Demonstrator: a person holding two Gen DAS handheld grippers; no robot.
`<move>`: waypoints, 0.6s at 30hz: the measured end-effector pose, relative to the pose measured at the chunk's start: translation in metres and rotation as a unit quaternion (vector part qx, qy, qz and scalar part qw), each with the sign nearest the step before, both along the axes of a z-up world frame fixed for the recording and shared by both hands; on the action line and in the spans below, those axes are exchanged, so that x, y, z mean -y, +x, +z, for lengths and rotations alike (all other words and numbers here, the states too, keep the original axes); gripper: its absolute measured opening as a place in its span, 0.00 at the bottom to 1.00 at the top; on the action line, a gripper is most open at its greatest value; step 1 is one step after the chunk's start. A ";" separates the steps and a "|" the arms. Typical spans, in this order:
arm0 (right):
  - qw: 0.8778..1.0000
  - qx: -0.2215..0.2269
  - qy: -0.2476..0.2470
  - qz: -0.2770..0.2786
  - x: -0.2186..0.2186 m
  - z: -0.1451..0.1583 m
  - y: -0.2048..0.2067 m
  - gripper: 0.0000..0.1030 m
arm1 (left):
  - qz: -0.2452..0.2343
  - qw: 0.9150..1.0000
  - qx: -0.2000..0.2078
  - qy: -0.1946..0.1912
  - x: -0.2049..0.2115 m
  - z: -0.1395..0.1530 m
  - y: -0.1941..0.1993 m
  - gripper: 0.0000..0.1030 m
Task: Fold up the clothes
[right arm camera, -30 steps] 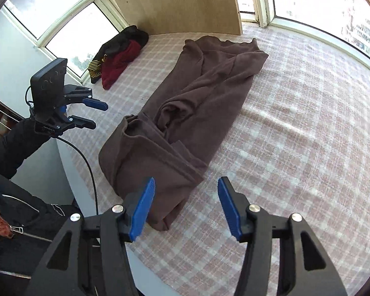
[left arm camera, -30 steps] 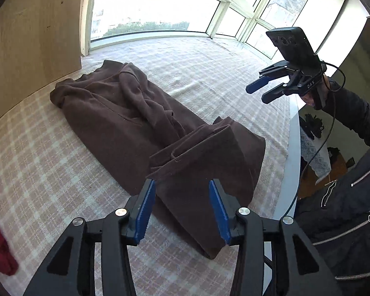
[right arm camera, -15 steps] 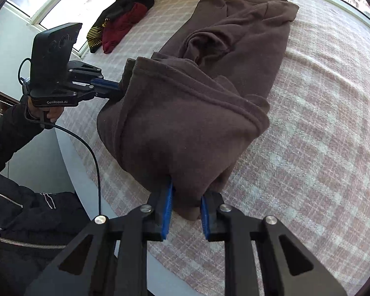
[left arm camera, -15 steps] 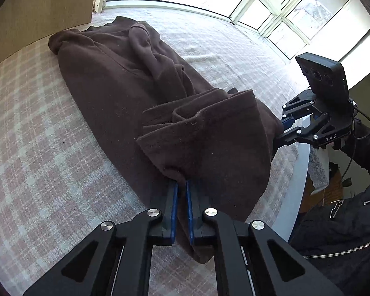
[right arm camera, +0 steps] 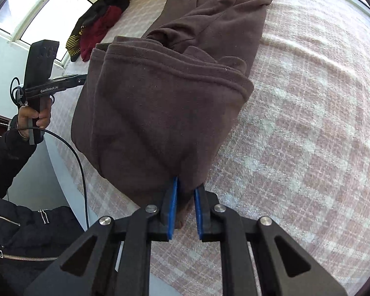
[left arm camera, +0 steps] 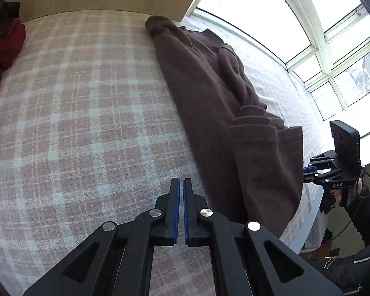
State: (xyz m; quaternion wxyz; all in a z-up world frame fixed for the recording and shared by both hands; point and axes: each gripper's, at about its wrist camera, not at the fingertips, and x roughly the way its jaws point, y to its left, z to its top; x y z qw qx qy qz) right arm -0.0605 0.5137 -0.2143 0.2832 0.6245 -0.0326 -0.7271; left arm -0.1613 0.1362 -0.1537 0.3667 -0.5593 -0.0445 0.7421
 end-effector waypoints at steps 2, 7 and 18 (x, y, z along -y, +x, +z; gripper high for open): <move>1.000 -0.022 0.004 -0.012 -0.004 0.012 0.002 0.19 | -0.009 0.999 -0.030 0.020 0.003 0.023 0.003 0.01; 0.986 -0.131 0.095 -0.030 0.001 0.052 0.012 0.22 | -0.082 0.992 -0.097 -0.012 -0.036 0.051 0.033 0.02; 0.978 -0.122 0.158 -0.066 0.028 0.037 0.022 0.48 | -0.034 0.991 -0.037 -0.125 -0.056 0.013 0.058 0.57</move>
